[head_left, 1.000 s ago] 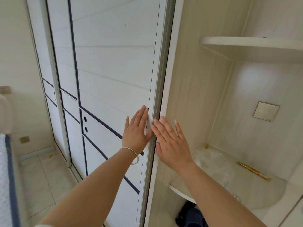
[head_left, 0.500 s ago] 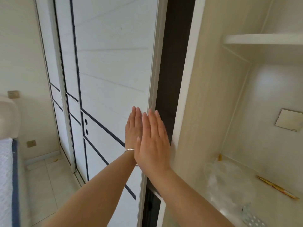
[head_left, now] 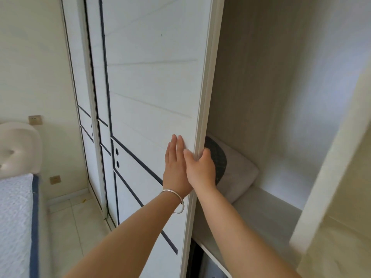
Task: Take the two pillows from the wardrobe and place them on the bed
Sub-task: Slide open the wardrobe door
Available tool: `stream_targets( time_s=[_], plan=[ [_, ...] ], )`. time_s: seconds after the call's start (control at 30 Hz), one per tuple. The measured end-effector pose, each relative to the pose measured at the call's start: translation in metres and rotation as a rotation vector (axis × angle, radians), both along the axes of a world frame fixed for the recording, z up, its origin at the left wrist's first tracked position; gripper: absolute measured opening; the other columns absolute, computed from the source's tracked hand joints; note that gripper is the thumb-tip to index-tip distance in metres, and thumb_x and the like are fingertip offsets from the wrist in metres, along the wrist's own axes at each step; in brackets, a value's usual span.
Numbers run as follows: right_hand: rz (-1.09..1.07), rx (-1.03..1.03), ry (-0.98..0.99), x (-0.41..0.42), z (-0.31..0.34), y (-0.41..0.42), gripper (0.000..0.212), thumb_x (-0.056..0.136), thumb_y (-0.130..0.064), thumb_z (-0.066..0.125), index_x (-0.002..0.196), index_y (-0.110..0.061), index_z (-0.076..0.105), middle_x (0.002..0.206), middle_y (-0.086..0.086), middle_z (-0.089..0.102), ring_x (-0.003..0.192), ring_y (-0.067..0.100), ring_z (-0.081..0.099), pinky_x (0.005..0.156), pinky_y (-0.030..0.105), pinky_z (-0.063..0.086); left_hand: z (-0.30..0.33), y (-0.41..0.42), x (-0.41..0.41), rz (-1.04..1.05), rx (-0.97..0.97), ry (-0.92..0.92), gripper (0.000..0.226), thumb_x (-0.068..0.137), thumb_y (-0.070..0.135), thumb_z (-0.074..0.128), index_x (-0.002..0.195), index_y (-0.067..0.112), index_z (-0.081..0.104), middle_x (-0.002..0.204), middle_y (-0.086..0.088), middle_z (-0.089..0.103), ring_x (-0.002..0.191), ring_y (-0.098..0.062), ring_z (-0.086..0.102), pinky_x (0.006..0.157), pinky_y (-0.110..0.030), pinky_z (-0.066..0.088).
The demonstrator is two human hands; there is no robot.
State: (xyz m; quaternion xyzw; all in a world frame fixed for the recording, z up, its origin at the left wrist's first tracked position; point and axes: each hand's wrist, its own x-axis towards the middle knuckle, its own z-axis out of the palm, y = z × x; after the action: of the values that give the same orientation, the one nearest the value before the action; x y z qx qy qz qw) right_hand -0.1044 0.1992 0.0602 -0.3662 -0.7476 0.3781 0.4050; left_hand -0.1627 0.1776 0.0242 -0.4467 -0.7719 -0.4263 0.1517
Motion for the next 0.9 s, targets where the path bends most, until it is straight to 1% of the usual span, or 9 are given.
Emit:
stream_targets(
  time_s=[0.07,0.27,0.4,0.5,0.57,0.67,0.7,0.8,0.9],
  plan=[
    [0.037,-0.034,-0.062,-0.018,0.001,0.004,0.059,0.090,-0.050,0.046,0.135,-0.013,0.038,0.130,0.009,0.055,0.115,0.028,0.057,0.094,0.042,0.051,0.001,0.003,-0.019,0.020,-0.021,0.009,0.091,0.091,0.046,0.050,0.149,0.016,-0.013,0.159,-0.002,-0.017,0.146,-0.018,-0.012,0.119,-0.034,0.003],
    [0.061,0.093,-0.232,-0.068,0.007,0.014,0.063,0.092,-0.052,0.042,0.138,-0.011,0.033,0.135,0.009,0.052,0.117,0.029,0.056,0.091,0.036,0.051,0.001,0.011,-0.077,0.070,-0.038,-0.014,0.092,0.092,0.043,0.053,0.149,0.018,-0.014,0.159,-0.001,-0.017,0.147,-0.018,-0.010,0.117,-0.032,0.005],
    [0.093,0.128,-0.280,-0.105,0.010,0.023,0.061,0.093,-0.051,0.042,0.135,-0.009,0.034,0.131,0.011,0.054,0.112,0.029,0.059,0.088,0.036,0.052,0.003,0.019,-0.109,0.115,-0.051,-0.017,0.089,0.094,0.039,0.052,0.149,0.017,-0.013,0.159,-0.001,-0.016,0.147,-0.017,-0.009,0.120,-0.033,0.012],
    [0.127,0.155,-0.325,-0.132,0.013,0.028,0.066,0.093,-0.052,0.040,0.141,-0.008,0.028,0.137,0.012,0.050,0.117,0.030,0.057,0.090,0.037,0.052,0.003,0.022,-0.137,0.134,-0.082,-0.021,0.088,0.093,0.037,0.053,0.150,0.015,-0.012,0.159,-0.001,-0.018,0.147,-0.017,-0.009,0.120,-0.036,0.017],
    [0.135,0.199,-0.334,-0.150,0.011,0.030,0.069,0.093,-0.053,0.037,0.144,-0.008,0.025,0.141,0.011,0.048,0.120,0.030,0.055,0.092,0.037,0.050,0.001,0.024,-0.157,0.147,-0.114,0.004,0.085,0.093,0.036,0.052,0.151,0.014,-0.006,0.158,-0.003,-0.019,0.146,-0.016,-0.013,0.120,-0.036,0.017],
    [0.127,0.253,-0.312,-0.177,0.008,0.037,0.069,0.093,-0.054,0.036,0.143,-0.008,0.024,0.140,0.010,0.049,0.120,0.029,0.055,0.093,0.036,0.050,-0.001,0.030,-0.186,0.177,-0.130,0.055,0.070,0.094,0.037,0.050,0.150,0.014,0.016,0.158,-0.002,-0.020,0.145,-0.015,-0.016,0.120,-0.035,0.015],
    [0.135,0.255,-0.295,-0.185,0.007,0.040,0.068,0.093,-0.053,0.036,0.143,-0.008,0.025,0.140,0.010,0.049,0.120,0.028,0.055,0.093,0.035,0.049,-0.001,0.032,-0.196,0.185,-0.135,0.067,0.066,0.095,0.036,0.049,0.149,0.014,0.020,0.159,-0.002,-0.019,0.145,-0.015,-0.015,0.120,-0.036,0.017],
    [0.179,0.255,-0.251,-0.211,0.003,0.048,0.069,0.094,-0.052,0.037,0.145,-0.008,0.023,0.143,0.009,0.046,0.124,0.028,0.052,0.094,0.034,0.047,-0.002,0.035,-0.221,0.195,-0.105,0.047,0.068,0.094,0.034,0.050,0.150,0.013,0.018,0.159,0.000,-0.016,0.147,-0.014,-0.007,0.115,-0.036,0.030],
    [0.201,0.282,-0.236,-0.234,-0.001,0.057,0.067,0.093,-0.053,0.037,0.143,-0.010,0.025,0.140,0.007,0.049,0.120,0.026,0.055,0.086,0.027,0.047,-0.004,0.038,-0.241,0.208,-0.074,0.031,0.076,0.091,0.037,0.052,0.151,0.012,0.012,0.159,0.002,-0.016,0.146,-0.010,-0.008,0.118,-0.032,0.023]
  ],
)
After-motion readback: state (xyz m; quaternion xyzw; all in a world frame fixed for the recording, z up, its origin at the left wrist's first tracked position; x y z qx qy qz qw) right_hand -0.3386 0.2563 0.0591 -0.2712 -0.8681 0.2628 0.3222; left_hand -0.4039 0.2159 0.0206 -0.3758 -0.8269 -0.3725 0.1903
